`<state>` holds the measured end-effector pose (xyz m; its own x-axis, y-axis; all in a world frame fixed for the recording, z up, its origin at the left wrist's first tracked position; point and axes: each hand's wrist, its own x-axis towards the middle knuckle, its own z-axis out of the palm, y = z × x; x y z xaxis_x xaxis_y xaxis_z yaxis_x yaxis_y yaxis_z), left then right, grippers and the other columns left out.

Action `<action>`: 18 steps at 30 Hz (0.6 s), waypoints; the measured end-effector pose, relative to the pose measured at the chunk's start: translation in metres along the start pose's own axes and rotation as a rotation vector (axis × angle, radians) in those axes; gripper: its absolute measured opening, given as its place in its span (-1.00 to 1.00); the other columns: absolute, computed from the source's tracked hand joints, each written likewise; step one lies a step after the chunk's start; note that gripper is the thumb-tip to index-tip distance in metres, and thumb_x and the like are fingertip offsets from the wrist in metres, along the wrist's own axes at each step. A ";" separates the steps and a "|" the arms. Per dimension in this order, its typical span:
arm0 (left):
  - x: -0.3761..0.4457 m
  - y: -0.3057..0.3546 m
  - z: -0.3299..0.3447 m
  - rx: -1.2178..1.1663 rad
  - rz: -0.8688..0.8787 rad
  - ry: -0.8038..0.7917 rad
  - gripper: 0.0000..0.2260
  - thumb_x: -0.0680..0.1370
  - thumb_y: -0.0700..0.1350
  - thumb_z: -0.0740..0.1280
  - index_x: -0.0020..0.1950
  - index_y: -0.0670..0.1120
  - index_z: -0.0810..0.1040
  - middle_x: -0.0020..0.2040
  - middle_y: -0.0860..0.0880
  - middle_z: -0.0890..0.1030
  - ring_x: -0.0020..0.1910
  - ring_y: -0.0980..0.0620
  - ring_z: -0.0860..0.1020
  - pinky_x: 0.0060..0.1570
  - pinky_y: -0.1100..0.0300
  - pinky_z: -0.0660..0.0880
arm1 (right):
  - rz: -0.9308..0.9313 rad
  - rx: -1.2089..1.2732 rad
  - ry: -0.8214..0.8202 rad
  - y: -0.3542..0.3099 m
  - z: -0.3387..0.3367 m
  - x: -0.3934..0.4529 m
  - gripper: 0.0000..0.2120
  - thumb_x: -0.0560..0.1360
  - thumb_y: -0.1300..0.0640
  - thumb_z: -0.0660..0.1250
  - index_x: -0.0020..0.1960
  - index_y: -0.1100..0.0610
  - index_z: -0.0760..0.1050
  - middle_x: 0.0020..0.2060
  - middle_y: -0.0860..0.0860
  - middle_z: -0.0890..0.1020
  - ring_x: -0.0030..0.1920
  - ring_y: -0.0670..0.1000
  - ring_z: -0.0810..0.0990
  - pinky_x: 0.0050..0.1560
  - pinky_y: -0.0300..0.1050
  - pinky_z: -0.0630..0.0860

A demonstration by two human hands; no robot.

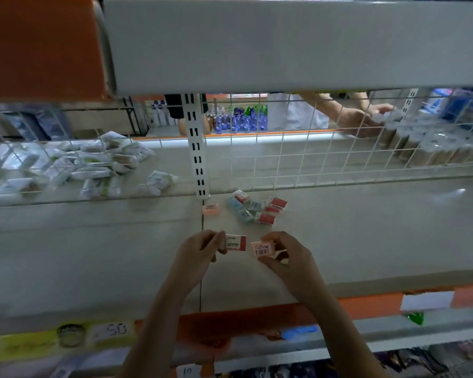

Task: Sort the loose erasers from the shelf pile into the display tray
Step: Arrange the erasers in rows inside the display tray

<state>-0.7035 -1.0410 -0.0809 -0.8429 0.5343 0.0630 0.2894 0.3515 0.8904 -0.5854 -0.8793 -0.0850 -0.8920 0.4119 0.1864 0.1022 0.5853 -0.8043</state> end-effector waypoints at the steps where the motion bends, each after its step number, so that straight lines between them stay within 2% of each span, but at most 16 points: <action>1: -0.004 -0.001 -0.003 -0.020 -0.018 0.011 -0.77 0.60 -0.05 0.20 -0.15 -0.06 0.60 -0.34 0.08 0.60 -0.47 0.25 0.43 -0.42 0.38 0.35 | -0.015 0.004 -0.005 -0.002 0.003 -0.001 -0.72 0.43 0.17 0.42 0.04 -0.07 0.42 -0.09 -0.17 0.54 -0.10 -0.27 0.53 -0.15 -0.47 0.45; 6: -0.021 -0.008 -0.025 -0.038 -0.048 0.069 -0.75 0.61 -0.08 0.20 -0.19 -0.07 0.58 -0.45 0.14 0.56 -0.52 0.24 0.41 -0.46 0.40 0.31 | -0.087 0.034 -0.065 -0.015 0.026 -0.001 -0.71 0.43 0.17 0.42 0.04 -0.09 0.41 -0.07 -0.16 0.54 -0.10 -0.26 0.54 -0.15 -0.46 0.47; 9: -0.030 -0.016 -0.040 -0.050 -0.082 0.089 -0.78 0.60 -0.08 0.20 -0.17 -0.04 0.58 -0.37 0.09 0.60 -0.49 0.24 0.41 -0.42 0.36 0.32 | -0.110 0.041 -0.096 -0.023 0.041 -0.003 -0.71 0.44 0.13 0.41 0.03 -0.14 0.39 -0.09 -0.24 0.51 -0.10 -0.29 0.53 -0.13 -0.45 0.48; 12: -0.041 -0.024 -0.058 -0.059 -0.111 0.092 -0.80 0.60 -0.08 0.21 -0.15 -0.02 0.58 -0.32 0.06 0.61 -0.46 0.23 0.42 -0.40 0.35 0.33 | -0.142 0.020 -0.136 -0.034 0.055 -0.003 -0.80 0.46 0.05 0.37 0.05 -0.11 0.43 -0.12 -0.26 0.51 -0.11 -0.26 0.54 -0.12 -0.42 0.48; 16: -0.054 -0.033 -0.087 -0.079 -0.123 0.137 -0.80 0.60 -0.12 0.22 -0.18 -0.03 0.56 -0.36 0.04 0.59 -0.48 0.22 0.42 -0.42 0.36 0.34 | -0.185 0.038 -0.203 -0.060 0.075 -0.003 -0.95 0.49 -0.03 0.28 -0.06 -0.12 0.45 -0.24 -0.19 0.57 -0.19 -0.19 0.57 -0.22 -0.37 0.50; 18: -0.062 -0.038 -0.105 -0.081 -0.120 0.150 -0.80 0.60 -0.15 0.22 -0.19 -0.05 0.55 -0.39 0.07 0.59 -0.49 0.23 0.41 -0.44 0.39 0.32 | -0.164 0.043 -0.235 -0.075 0.089 -0.003 -0.91 0.52 0.02 0.26 -0.13 -0.15 0.42 -0.33 -0.12 0.57 -0.29 -0.15 0.56 -0.27 -0.33 0.51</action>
<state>-0.7105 -1.1683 -0.0716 -0.9289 0.3700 0.0151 0.1503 0.3395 0.9285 -0.6299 -0.9867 -0.0754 -0.9730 0.1382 0.1848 -0.0667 0.5984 -0.7984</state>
